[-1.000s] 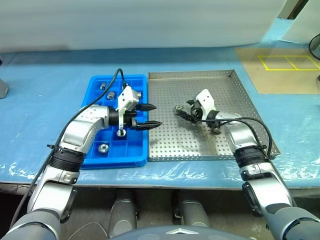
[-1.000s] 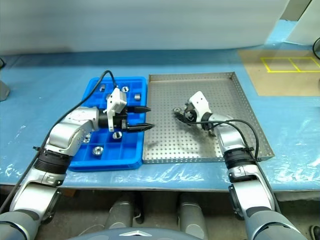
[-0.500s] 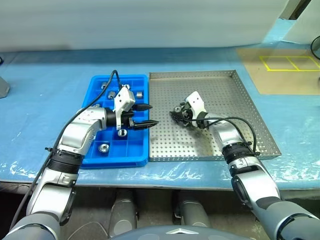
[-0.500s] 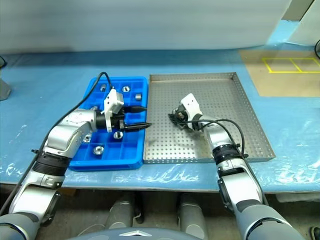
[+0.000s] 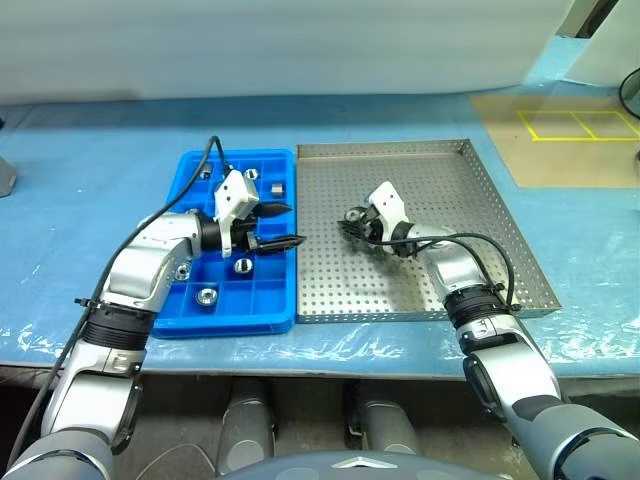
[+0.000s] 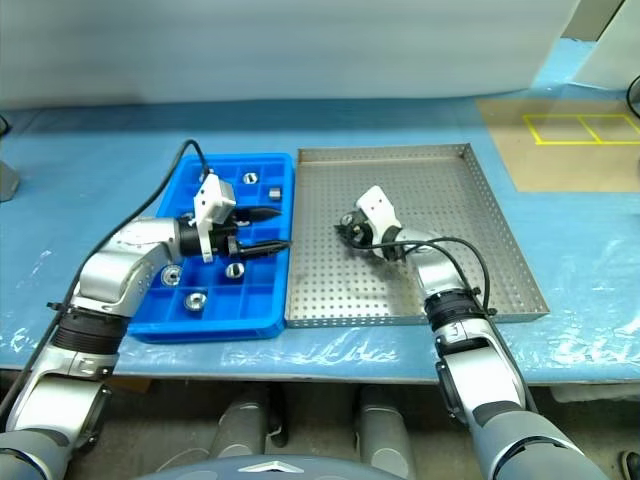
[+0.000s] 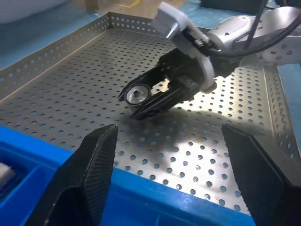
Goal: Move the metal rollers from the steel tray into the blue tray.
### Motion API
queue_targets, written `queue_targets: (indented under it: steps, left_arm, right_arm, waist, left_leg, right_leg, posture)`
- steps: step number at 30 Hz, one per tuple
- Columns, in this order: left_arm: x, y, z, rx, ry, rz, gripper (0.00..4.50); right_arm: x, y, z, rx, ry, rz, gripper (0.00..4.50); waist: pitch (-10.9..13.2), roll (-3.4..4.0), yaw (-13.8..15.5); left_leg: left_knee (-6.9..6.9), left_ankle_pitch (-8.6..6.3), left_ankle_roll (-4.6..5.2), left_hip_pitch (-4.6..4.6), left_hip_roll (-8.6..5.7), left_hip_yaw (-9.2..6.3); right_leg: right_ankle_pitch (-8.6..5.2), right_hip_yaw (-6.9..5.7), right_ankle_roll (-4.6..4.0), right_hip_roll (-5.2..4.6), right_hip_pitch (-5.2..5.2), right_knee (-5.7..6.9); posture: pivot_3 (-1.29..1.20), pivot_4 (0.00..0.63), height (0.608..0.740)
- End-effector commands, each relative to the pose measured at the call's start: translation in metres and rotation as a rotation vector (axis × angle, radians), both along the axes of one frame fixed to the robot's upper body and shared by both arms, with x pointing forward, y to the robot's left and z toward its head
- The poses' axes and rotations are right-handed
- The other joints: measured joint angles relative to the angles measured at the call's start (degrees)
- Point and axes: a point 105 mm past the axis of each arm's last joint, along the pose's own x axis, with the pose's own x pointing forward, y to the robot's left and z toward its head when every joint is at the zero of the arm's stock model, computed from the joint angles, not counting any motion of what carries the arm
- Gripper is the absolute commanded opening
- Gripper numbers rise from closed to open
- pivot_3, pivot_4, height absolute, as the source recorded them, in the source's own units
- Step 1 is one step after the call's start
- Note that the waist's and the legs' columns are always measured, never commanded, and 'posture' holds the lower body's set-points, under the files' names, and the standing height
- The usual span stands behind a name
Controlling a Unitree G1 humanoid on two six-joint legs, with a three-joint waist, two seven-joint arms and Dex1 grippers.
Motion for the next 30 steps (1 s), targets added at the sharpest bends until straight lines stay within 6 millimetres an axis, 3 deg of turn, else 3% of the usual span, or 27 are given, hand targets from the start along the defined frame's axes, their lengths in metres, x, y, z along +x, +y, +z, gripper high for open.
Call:
queue_targets:
  steps: [1,7,13,20,27,30]
  left_arm:
    - [-0.003,0.017,0.017,-0.005,-0.063,0.054,3.77]
    - [-0.015,0.039,0.019,0.016,-0.073,0.140,3.77]
    - [-0.034,0.048,0.014,0.010,-0.059,0.217,3.77]
    - [-0.049,0.047,0.011,-0.001,-0.042,0.255,3.77]
    - [-0.050,0.043,0.009,-0.006,-0.029,0.253,3.77]
    - [-0.047,0.043,0.009,-0.005,-0.028,0.249,3.77]
  right_arm:
    - [-0.013,0.034,0.047,0.042,-0.119,0.166,1.66]
    - [-0.038,0.077,0.068,0.055,-0.146,0.379,1.66]
    - [-0.035,0.101,0.055,0.042,-0.115,0.435,1.66]
    - [-0.017,0.095,0.034,0.003,-0.070,0.388,1.66]
    - [-0.021,0.090,0.027,0.004,-0.056,0.406,1.66]
    - [-0.024,0.089,0.026,0.009,-0.055,0.411,2.69]
  waist:
    - [0.00,0.00,0.01]
    - [0.00,0.00,1.23]
    - [0.01,-0.01,3.14]
    - [0.02,0.01,5.19]
    - [0.02,0.01,5.69]
    - [0.02,0.01,5.74]
  left_leg:
    - [-0.03,0.01,-0.01,0.01,0.01,0.00]
    - [-0.21,0.02,-0.03,0.00,0.01,0.00]
    - [-0.29,0.03,-0.07,0.00,0.00,-0.01]
    - [-0.36,0.04,-0.10,-0.02,-0.02,-0.03]
    - [-0.41,0.06,-0.13,-0.01,0.00,-0.04]
    - [-0.42,0.07,-0.14,-0.02,-0.01,-0.04]
  right_leg:
    - [0.00,-0.01,0.00,0.00,-0.01,0.00]
    - [-0.02,-0.03,-0.02,0.00,-0.04,-0.12]
    - [-0.03,-0.04,-0.03,-0.02,-0.05,-0.17]
    - [-0.03,-0.06,-0.02,-0.03,-0.04,-0.25]
    - [-0.03,-0.06,-0.02,-0.02,-0.08,-0.25]
    - [-0.03,-0.06,-0.02,-0.02,-0.08,-0.25]
  posture:
    - [-0.03,0.150,0.740]
    - [0.07,0.150,0.740]
    - [0.18,0.150,0.740]
    - [0.24,0.150,0.740]
    - [0.22,0.150,0.740]
    - [0.20,0.150,0.740]
